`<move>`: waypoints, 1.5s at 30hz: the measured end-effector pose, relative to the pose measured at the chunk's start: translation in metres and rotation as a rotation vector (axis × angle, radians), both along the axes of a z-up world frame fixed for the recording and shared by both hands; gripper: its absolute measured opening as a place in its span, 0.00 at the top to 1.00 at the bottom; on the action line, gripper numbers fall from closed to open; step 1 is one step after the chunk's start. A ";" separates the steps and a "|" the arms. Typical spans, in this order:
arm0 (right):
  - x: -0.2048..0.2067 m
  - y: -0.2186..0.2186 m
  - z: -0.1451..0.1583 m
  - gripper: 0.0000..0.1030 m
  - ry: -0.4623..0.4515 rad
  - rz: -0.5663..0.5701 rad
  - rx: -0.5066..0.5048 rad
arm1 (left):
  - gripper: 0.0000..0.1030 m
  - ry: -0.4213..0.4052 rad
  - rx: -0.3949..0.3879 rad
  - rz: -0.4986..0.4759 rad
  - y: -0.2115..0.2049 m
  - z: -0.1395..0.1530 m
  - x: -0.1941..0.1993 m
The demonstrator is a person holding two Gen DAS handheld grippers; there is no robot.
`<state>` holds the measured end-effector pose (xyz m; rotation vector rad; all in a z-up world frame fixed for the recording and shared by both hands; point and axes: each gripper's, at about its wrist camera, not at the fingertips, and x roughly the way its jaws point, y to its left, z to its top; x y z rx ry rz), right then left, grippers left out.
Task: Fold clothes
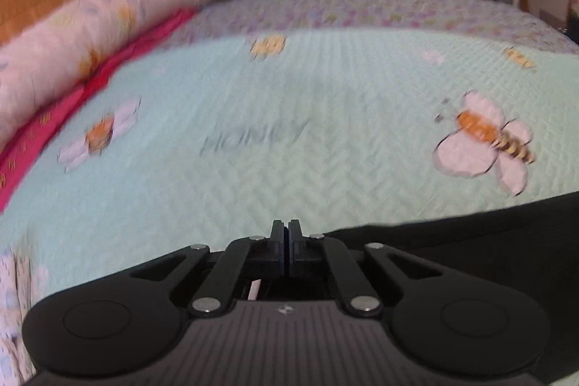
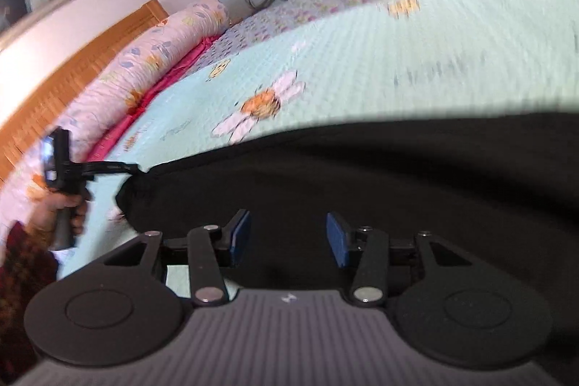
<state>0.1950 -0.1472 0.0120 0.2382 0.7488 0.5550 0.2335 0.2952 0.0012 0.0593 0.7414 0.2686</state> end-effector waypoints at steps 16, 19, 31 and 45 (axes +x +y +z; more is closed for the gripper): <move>0.163 0.076 -0.042 1.00 0.151 0.114 -0.096 | 0.99 -0.025 -0.038 0.169 0.020 -0.010 0.031; 0.183 0.081 -0.045 1.00 0.094 0.038 -0.118 | 0.99 -0.023 -0.025 0.176 0.019 -0.016 0.042; 0.171 0.101 -0.047 1.00 0.162 0.143 0.021 | 1.00 0.032 -0.028 0.262 0.050 -0.031 0.053; 0.120 0.134 -0.040 0.91 0.168 0.252 0.052 | 0.97 0.066 -0.158 -0.138 -0.008 -0.009 0.004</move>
